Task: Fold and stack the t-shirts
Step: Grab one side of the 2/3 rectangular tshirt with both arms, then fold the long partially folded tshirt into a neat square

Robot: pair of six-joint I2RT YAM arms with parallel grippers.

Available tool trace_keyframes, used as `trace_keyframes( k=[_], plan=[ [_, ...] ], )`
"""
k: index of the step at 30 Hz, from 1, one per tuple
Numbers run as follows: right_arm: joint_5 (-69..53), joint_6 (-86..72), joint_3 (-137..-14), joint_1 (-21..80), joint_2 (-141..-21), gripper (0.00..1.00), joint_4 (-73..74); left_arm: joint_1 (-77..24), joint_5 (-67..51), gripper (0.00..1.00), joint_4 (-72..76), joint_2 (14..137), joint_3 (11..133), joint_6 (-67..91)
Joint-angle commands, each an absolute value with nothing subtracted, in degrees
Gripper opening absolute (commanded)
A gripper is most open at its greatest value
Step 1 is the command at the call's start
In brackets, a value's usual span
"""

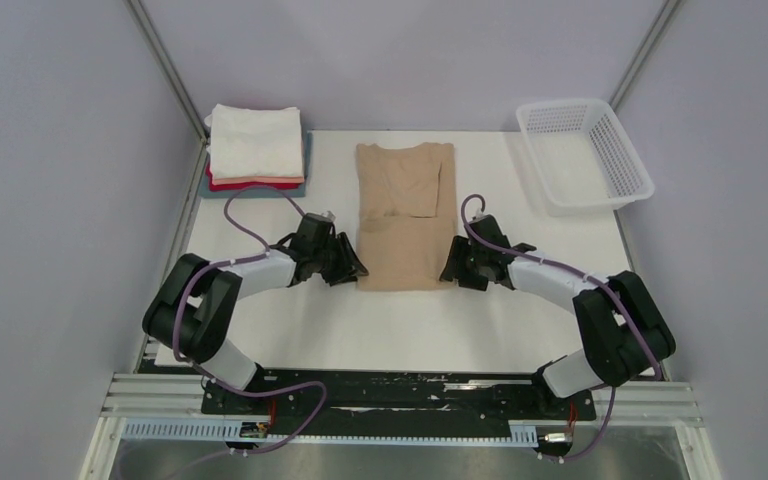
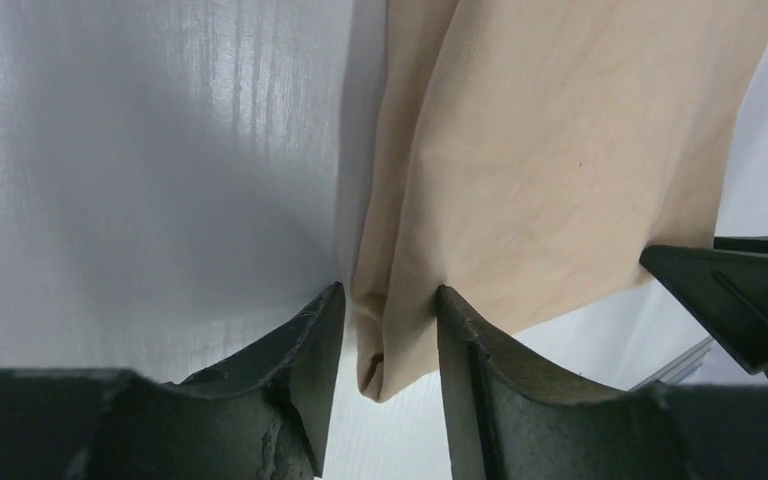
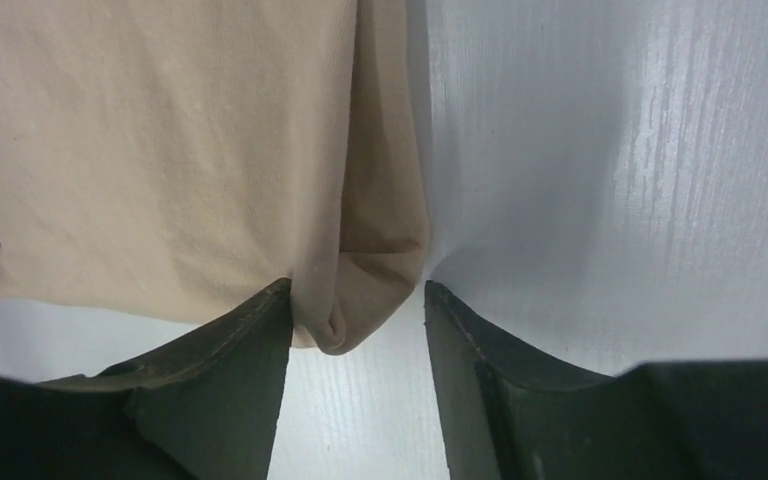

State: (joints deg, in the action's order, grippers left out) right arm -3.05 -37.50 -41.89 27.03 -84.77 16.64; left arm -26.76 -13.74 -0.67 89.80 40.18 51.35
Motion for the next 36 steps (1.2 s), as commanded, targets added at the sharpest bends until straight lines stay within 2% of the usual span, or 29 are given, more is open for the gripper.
trace_keyframes(
  k=[1,4,5,7,9,15,20,29,32,36],
  plan=[
    [-2.14,-38.49,-40.78,27.04,-86.62,0.48,16.91,-27.34,-13.1,0.4,-3.03,92.01,39.79,50.88],
    [-4.21,-38.63,-40.25,27.0,-86.86,0.33,16.17,-27.4,-11.84,0.24,-3.74,91.75,39.68,50.77],
    [-4.58,-38.81,-39.55,26.98,-86.77,0.3,15.5,-27.37,-11.63,0.14,-4.03,91.71,39.69,50.79],
    [-5.14,-38.87,-38.84,27.0,-86.66,0.18,15.04,-27.42,-11.26,0.01,-4.28,91.82,39.81,51.01],
    [-5.85,-38.42,-38.47,27.02,-86.01,0.1,14.93,-27.42,-11.41,0.0,-3.86,92.04,39.58,50.93],
    [-12.53,-36.57,-36.86,27.0,-79.78,0.0,16.4,-28.99,-11.12,0.0,-4.06,84.81,35.07,50.81],
    [-23.91,-36.5,-34.34,27.19,-74.17,0.0,18.21,-32.72,-8.51,0.0,-8.42,74.87,30.14,50.77],
    [-37.44,-34.01,-34.56,27.71,-56.06,0.0,33.33,-35.92,-14.95,0.0,-21.6,48.23,26.18,52.34],
    [-37.66,-32.78,-37.49,27.53,-54.45,0.0,35.37,-35.95,-15.77,0.0,-22.42,42.53,28.07,53.22],
    [-33.1,-31.65,-43.59,26.45,-56.43,0.0,35.38,-35.91,-10.47,0.0,-22.76,42.7,33.53,52.26]
  ],
)
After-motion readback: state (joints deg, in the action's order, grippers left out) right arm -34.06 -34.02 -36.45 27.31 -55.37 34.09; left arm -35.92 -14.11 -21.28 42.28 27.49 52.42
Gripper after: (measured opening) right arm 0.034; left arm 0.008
